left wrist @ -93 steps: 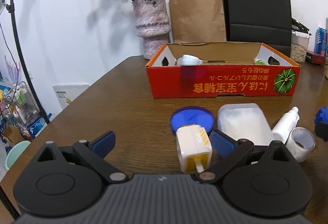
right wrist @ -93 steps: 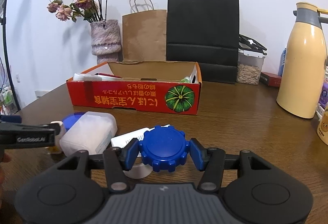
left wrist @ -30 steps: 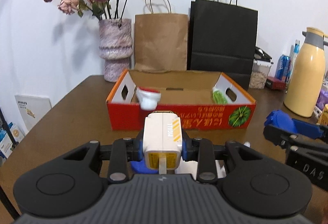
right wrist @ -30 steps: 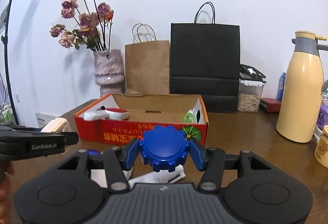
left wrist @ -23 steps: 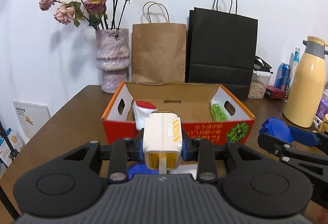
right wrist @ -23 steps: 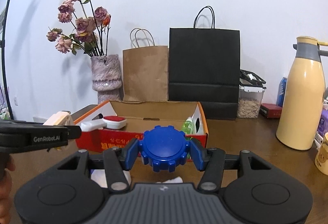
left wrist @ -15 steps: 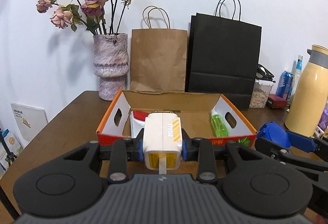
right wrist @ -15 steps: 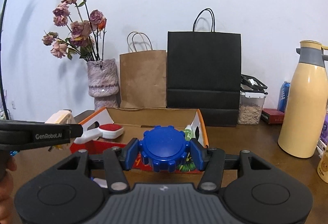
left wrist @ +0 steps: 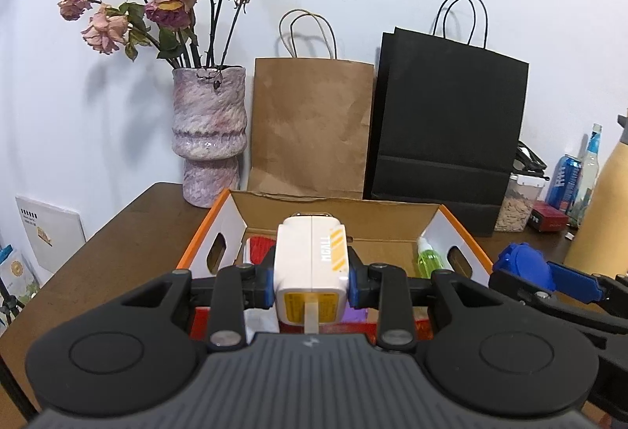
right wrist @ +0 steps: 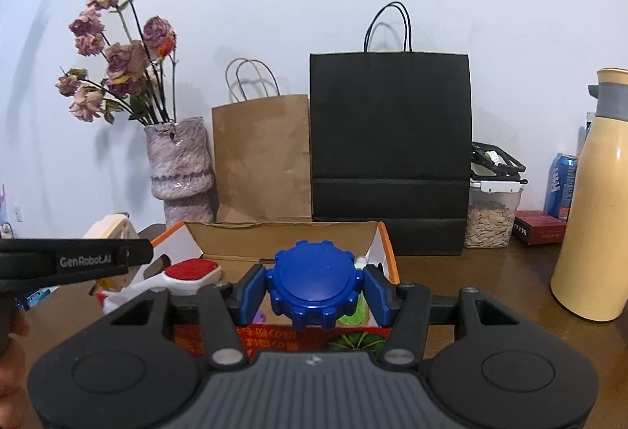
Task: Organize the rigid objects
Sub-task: 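Carry the blue cap and plug adapter into the red box with both tools, then open both tools to release the blue cap and plug adapter in the box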
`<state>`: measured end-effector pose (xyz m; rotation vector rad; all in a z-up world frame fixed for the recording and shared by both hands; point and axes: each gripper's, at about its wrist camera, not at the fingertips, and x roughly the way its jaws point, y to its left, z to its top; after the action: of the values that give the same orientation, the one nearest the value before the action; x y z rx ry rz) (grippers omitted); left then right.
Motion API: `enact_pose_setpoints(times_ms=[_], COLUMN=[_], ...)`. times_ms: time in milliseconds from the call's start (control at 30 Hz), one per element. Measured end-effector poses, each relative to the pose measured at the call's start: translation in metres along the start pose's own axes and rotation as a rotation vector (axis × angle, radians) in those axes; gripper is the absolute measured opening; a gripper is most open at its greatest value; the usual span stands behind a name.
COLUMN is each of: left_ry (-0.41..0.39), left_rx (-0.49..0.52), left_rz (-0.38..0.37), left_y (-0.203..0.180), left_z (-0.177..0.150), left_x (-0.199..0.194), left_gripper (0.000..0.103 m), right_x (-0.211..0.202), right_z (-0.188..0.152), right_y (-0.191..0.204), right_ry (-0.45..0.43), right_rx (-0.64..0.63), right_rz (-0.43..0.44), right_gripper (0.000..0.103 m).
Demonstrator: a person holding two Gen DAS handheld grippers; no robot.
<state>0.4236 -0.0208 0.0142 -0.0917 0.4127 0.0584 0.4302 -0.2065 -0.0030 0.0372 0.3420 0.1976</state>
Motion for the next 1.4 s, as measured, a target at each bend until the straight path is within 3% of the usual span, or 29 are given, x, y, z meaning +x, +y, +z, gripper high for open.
enact_pose_setpoints(times_ms=[667,1167,1200,1233,1267,1300,1400], left_ry=[0.023,0.051,0.047,0.041,0.028,0.002,-0.032], left_rx=[0.014,0.075,0.075,0.075,0.076,0.080,0.096], left_rz=[0.016,0.050,0.059,0.072,0.090,0.119,0.149], left_y=[-0.015,-0.014,-0.014,-0.014,-0.015,-0.015,-0.016], left_z=[0.023,0.021,0.021,0.021,0.022,0.022,0.022], left_x=[0.075,0.107,0.106,0.105,0.103,0.100,0.096], left_gripper=[0.033,0.034,0.046,0.078,0.092,0.103,0.103], right_x=[0.084,0.125,0.125,0.126,0.127,0.128,0.126], right_z=[0.027,0.015,0.015,0.014,0.013,0.011,0.009], right_y=[-0.015,-0.008,-0.008,-0.008,-0.008,-0.008,-0.005], right_ry=[0.028,0.122,0.128,0.133,0.138,0.135,0.107], right_rx=[-0.001,-0.070,-0.070,-0.070,-0.072,-0.076,-0.104], right_rz=[-0.005,0.011,0.010,0.006,-0.004,-0.020,-0.057], right_gripper=[0.053,0.053,0.054,0.066,0.094,0.103,0.103])
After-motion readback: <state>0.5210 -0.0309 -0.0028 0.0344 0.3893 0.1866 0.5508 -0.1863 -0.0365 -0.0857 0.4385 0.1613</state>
